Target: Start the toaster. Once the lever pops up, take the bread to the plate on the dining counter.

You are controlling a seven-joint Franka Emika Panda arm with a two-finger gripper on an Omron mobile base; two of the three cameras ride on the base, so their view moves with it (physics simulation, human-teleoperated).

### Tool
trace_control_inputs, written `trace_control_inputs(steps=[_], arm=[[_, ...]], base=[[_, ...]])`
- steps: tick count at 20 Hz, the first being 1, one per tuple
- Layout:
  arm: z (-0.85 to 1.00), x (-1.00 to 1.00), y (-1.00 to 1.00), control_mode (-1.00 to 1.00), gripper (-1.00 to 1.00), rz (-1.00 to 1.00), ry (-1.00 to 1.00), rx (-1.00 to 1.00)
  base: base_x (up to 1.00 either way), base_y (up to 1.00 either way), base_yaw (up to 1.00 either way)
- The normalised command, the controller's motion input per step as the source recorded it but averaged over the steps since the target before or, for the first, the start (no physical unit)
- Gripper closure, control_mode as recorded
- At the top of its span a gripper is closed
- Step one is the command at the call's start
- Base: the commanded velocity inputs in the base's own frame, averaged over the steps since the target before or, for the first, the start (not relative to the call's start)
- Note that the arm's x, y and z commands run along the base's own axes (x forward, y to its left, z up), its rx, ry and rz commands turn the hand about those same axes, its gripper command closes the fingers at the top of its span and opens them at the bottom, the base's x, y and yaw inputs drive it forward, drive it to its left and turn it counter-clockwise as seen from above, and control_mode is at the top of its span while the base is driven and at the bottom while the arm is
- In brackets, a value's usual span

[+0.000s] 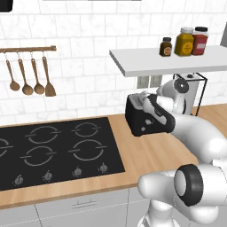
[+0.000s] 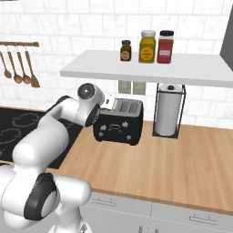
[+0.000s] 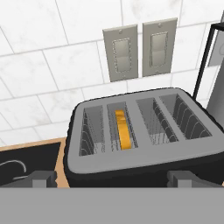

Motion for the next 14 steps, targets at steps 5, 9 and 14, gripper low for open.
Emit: trace_control_inputs(steps=[5,9,14], arm=[[0.00,0.00,0.00,-1.00,-1.00,0.00,0.00,0.00],[0.00,0.00,0.00,-1.00,-1.00,0.00,0.00,0.00],[0.00,0.00,0.00,-1.00,-1.00,0.00,0.00,0.00]], base=[[0.00,0.00,0.00],[0.00,0.00,0.00],[0.00,0.00,0.00]])
